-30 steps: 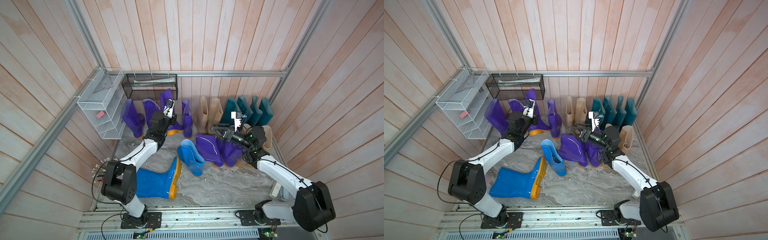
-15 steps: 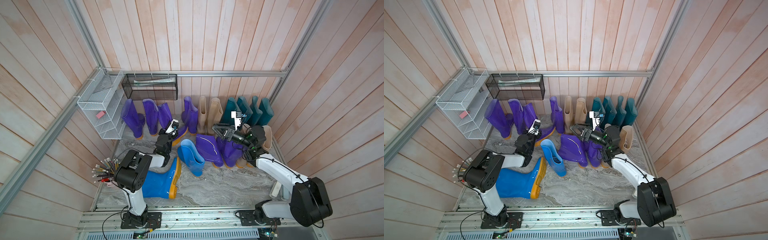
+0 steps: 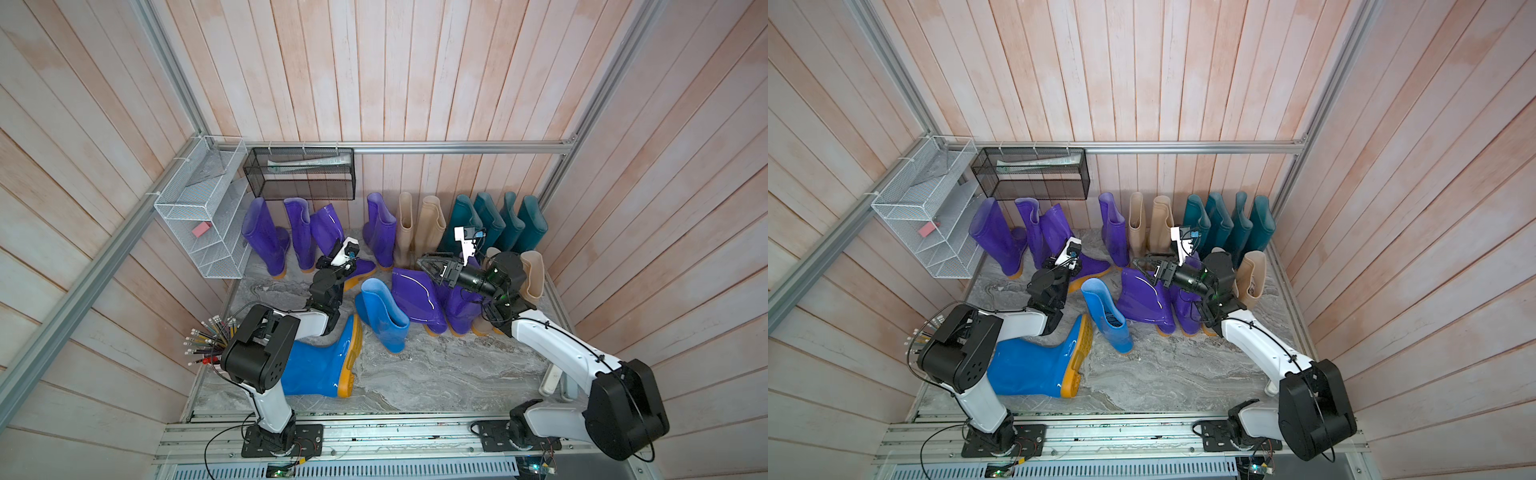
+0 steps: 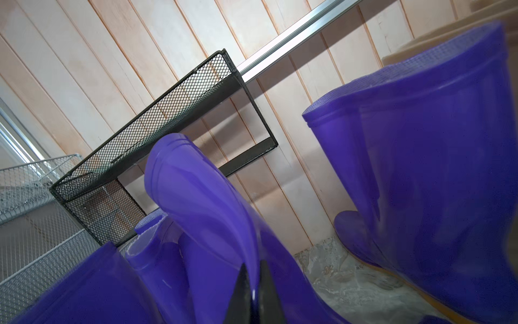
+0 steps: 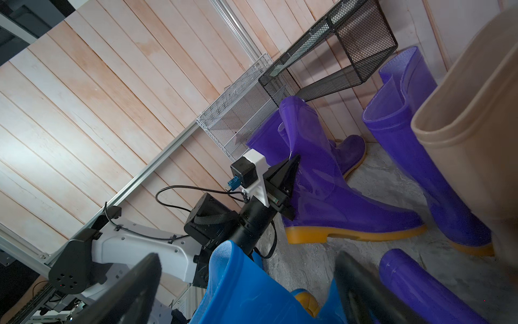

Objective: Match and arrange rain boots in pairs
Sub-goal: Place the rain boot at the center of the board.

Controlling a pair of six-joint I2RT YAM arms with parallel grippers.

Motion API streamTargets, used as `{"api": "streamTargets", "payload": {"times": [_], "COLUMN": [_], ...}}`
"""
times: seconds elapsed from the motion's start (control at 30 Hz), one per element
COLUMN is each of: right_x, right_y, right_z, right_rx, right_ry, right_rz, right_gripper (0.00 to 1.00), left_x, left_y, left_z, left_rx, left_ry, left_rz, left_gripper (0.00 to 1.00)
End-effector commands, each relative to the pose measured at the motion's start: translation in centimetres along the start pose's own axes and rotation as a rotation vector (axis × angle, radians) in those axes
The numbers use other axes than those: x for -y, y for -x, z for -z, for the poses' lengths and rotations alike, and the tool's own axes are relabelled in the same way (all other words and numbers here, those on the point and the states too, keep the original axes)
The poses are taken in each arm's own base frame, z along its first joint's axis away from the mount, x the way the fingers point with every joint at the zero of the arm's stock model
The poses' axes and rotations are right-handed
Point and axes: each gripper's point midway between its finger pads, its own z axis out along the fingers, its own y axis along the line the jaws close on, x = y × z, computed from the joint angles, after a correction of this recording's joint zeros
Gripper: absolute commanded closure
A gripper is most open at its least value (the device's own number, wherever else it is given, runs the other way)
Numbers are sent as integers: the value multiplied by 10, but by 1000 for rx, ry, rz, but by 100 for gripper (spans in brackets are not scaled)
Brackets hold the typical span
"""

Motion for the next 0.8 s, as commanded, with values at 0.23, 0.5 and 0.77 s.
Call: {"api": "streamTargets", "payload": {"times": [0.23, 0.5, 0.77], "right_x": [4, 3, -9], "right_y": [4, -1, 0], "right_z": [-7, -8, -2], "right_rx": [-7, -17, -2], "right_ry": [-3, 32, 48], "right_rz": [38, 17, 25], "right_gripper": [2, 2, 2], "left_x": [-36, 23, 37], "left_y": [54, -15, -25], "left_z": [-13, 1, 20], "left_rx": [219, 135, 99], "left_ry": [176, 45, 66], "left_rz": [-171, -221, -191], "left_gripper": [100, 100, 42]}}
